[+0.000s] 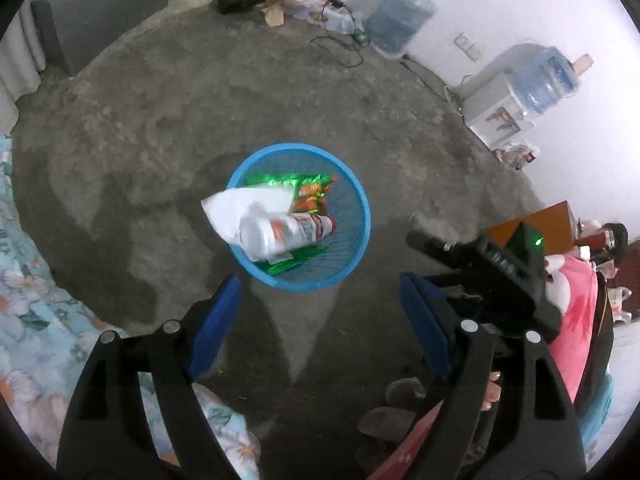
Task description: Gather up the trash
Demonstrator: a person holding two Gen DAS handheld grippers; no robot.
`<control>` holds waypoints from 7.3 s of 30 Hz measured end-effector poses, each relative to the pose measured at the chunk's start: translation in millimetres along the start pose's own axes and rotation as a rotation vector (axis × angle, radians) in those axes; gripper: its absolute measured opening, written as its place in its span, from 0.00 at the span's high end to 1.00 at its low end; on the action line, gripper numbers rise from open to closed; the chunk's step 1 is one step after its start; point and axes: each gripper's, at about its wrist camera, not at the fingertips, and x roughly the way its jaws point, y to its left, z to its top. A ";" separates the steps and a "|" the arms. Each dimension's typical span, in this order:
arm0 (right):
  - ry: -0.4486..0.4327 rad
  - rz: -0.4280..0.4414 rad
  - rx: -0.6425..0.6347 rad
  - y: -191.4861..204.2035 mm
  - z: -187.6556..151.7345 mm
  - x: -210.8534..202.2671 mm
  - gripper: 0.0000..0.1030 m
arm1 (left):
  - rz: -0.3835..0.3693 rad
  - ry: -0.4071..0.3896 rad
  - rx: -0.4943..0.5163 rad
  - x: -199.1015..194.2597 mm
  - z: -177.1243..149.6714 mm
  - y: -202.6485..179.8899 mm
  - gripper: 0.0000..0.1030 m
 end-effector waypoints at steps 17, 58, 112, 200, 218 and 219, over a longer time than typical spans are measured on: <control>0.089 0.083 -0.588 159.6 -131.4 -40.2 0.26 | 0.084 -0.498 -0.008 -269.6 -207.0 65.0 0.21; 0.753 0.106 -0.913 262.4 -400.0 127.5 0.24 | -0.115 -0.709 -0.611 -310.0 -390.8 287.5 0.38; 0.754 0.046 -0.830 161.6 -355.7 58.5 0.88 | -0.195 -0.779 -0.785 -317.5 -380.0 298.1 0.28; 0.649 0.293 -0.688 190.0 -354.2 38.8 0.93 | 0.117 -0.816 -0.651 -349.6 -422.8 235.6 1.00; 0.630 0.494 -0.771 225.8 -360.3 -16.0 0.96 | 0.133 -0.941 -0.536 -405.2 -442.9 188.0 1.00; 0.635 0.502 -0.780 230.2 -363.2 -15.1 0.96 | 0.139 -0.948 -0.534 -408.4 -444.3 186.5 1.00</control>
